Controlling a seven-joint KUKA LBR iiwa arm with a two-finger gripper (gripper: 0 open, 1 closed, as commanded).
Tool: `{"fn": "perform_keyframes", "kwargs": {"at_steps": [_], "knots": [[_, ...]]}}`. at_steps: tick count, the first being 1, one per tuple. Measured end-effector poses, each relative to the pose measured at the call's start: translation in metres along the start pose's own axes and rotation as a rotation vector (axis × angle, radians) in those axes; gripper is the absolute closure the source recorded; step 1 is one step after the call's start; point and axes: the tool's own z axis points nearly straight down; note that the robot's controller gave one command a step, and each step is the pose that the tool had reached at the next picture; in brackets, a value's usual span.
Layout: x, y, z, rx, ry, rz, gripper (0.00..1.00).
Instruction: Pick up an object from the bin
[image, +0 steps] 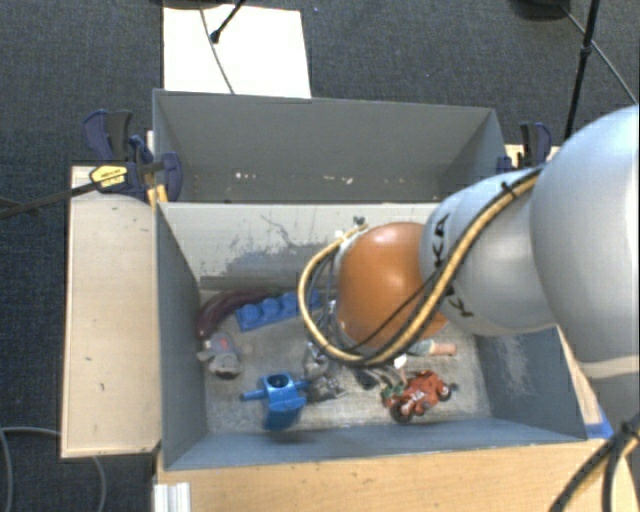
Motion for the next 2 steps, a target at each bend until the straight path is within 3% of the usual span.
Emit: {"fn": "perform_keyframes", "kwargs": {"at_steps": [1,2], "knots": [[0.000,0.000,0.000,0.000,0.000,0.001,1.00],[0.017,-0.003,-0.177,0.002,-0.009,0.017,1.00]]}}
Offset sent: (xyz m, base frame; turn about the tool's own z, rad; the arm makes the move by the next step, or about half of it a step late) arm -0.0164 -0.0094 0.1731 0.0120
